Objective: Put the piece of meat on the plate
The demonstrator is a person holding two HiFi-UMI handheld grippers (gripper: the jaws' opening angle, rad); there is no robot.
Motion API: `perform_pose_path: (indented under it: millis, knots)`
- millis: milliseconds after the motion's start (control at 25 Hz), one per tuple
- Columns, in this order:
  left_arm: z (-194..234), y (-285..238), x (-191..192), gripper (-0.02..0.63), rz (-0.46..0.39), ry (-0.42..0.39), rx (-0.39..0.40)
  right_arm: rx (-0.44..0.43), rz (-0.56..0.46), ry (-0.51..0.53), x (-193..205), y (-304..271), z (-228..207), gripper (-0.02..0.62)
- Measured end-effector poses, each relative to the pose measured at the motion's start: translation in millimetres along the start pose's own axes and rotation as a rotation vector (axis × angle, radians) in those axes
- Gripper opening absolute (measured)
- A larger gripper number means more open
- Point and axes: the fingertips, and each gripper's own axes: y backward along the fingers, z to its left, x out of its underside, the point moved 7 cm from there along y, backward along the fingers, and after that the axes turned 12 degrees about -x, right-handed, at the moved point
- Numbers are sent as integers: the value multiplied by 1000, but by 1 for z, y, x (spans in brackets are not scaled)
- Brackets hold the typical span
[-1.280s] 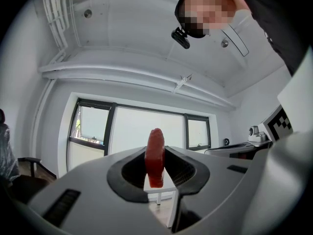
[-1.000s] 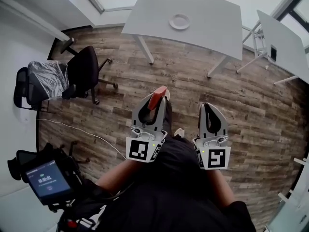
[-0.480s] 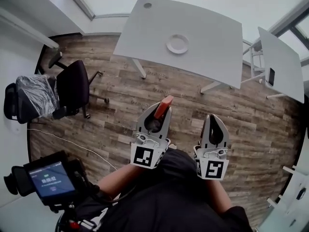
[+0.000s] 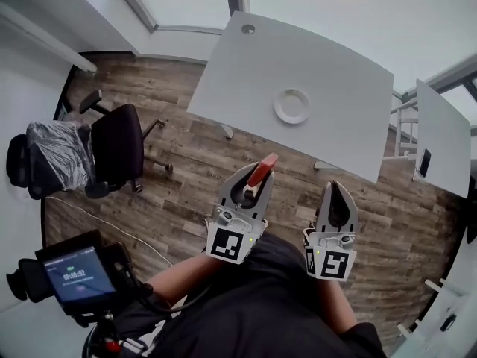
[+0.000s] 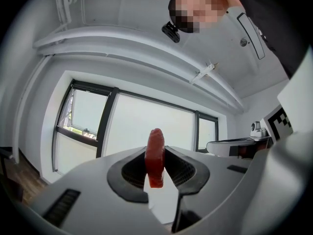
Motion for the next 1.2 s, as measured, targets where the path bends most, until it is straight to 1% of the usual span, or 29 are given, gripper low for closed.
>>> perform_pose_path:
  millis: [200, 360, 440, 600, 720, 840, 960, 1120, 1200]
  knots:
    - [28, -40, -4, 98, 12, 11, 23, 7, 6, 12, -4, -52, -13, 6]
    - [54, -63, -9, 98, 11, 19, 5, 31, -8, 4, -5, -78, -20, 6]
    - [60, -72, -8, 98, 17, 14, -6, 34, -10, -14, -2, -87, -24, 6]
    - [48, -91, 9, 98, 35, 4, -29, 0, -25, -40, 14, -96, -43, 6]
    - [37, -105, 12, 98, 51, -6, -31, -20, -45, -61, 7, -101, -55, 6]
    - [42, -110, 13, 98, 53, 2, -39, -46, -60, -85, -1, -108, -54, 6]
    - [43, -117, 9, 98, 52, 1, -46, -82, -62, -77, -8, -113, -56, 6]
    - [34, -134, 13, 98, 72, 14, -28, -75, -64, -87, -13, -118, -67, 6]
    - [32, -141, 18, 97, 81, 24, 4, -75, -72, -88, -14, -119, -66, 6]
